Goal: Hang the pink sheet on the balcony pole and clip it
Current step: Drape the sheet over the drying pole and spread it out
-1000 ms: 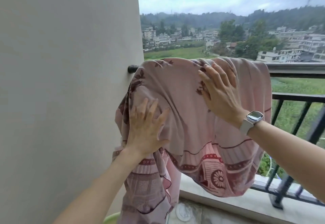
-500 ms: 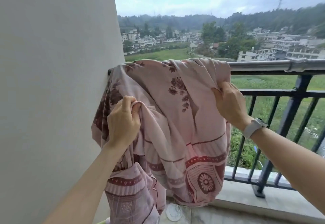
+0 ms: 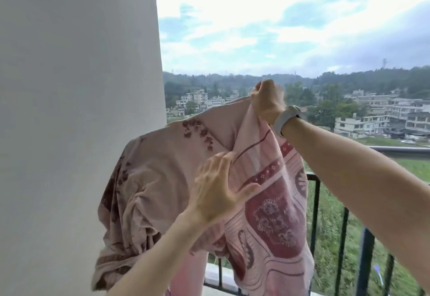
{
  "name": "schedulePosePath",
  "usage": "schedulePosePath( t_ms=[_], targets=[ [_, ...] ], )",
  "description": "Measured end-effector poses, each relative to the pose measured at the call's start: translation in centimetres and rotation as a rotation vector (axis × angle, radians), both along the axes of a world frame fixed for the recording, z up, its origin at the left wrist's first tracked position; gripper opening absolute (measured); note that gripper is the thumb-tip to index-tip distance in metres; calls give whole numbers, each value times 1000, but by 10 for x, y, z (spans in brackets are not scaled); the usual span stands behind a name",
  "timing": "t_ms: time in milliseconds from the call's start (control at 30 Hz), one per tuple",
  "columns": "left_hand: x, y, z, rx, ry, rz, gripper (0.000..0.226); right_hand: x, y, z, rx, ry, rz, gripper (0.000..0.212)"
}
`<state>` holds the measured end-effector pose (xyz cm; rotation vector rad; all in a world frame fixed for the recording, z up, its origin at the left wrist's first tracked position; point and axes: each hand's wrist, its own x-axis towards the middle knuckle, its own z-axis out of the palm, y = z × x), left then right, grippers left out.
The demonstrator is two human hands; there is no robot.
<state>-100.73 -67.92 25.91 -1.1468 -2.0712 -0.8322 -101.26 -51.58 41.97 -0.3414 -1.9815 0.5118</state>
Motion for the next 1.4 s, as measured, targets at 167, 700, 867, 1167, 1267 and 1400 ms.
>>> schedulePosePath(
  t_ms=[167,700,867,1167,1267,1400],
  targets=[
    [2,40,-20,-69,-241,90,96,23,34,-19,10,-145,285,14],
    [-16,70,-74,153,-169,51,72,59,66,-209,-396,-390,533,57],
    [-9,60,-82,126,-143,73,78,58,41,-198,-431,-269,568,19],
    [20,58,-79,470,-366,-148,17,88,18,-189,-332,-261,732,22],
    [2,40,-65,649,-769,-247,28,88,13,-205,-316,-449,719,32],
    [-18,23,-49,748,-947,-325,26,80,-10,-225,-284,-587,750,23]
  ],
)
